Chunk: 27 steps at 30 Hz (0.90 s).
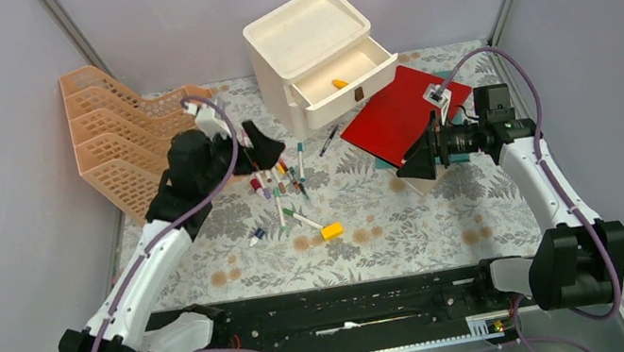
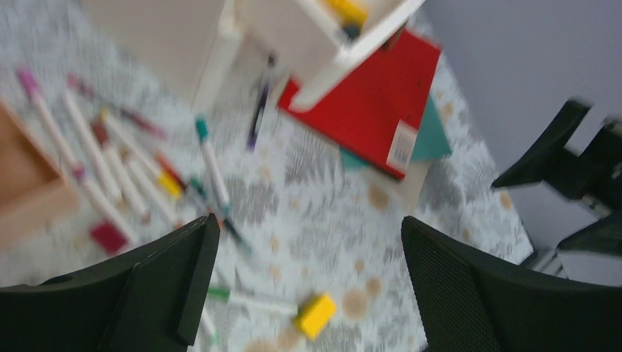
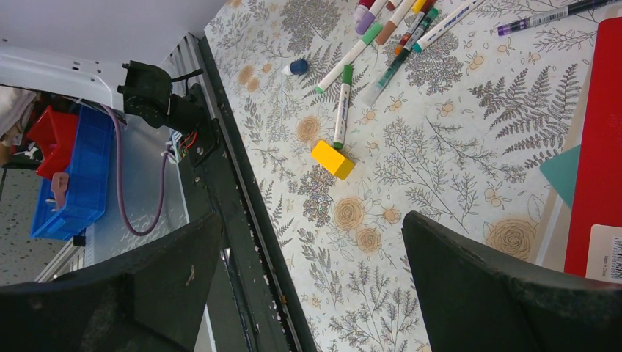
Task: Organize the desk
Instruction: Pick up the stationery from the center of the board.
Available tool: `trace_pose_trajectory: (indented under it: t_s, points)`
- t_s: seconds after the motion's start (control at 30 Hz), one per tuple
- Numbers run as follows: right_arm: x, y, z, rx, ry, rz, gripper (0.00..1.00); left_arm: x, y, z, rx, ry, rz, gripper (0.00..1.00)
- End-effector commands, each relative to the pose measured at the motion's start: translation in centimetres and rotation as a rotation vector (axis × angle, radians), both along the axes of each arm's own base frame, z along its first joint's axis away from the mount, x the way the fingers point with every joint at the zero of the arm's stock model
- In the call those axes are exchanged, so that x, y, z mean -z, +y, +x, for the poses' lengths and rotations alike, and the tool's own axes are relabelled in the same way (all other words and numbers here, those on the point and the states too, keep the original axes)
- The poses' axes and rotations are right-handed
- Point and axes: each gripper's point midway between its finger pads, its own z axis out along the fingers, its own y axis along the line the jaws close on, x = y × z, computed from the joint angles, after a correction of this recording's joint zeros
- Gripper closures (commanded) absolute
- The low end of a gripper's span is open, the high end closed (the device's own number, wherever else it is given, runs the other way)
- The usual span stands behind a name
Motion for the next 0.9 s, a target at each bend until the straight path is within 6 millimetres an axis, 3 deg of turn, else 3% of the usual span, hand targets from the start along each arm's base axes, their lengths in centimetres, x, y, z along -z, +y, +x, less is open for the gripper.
trace_pose_trajectory:
  t_s: [0.0,0.13,0.3,0.63,0.87]
  points:
    - [-0.1,0.0,0.5,-0.004,-0.024,-0.007,0.00,6.1,2.0,-4.3,-0.068,0.244,0.036,0.02]
    - [0.2,0.0,0.5,-0.006,-0.016,-0.007,0.00,12.0,4.6,-6.8,-0.168,0.475,0.163,0.07]
    - [0.5,0.1,0.3,-0.006,-0.008,-0.011,0.00,17.2,6.3,-8.7,-0.225,0.688,0.349,0.11]
    - [1.0,0.0,0.0,0.005,-0.004,-0.027,0.00,22.7,6.2,-10.0,-0.185,0.823,0.685,0.28]
    - [1.2,0.0,0.1,0.004,0.007,-0.023,0.00,24.9,6.9,-9.8,-0.207,0.863,0.779,0.37]
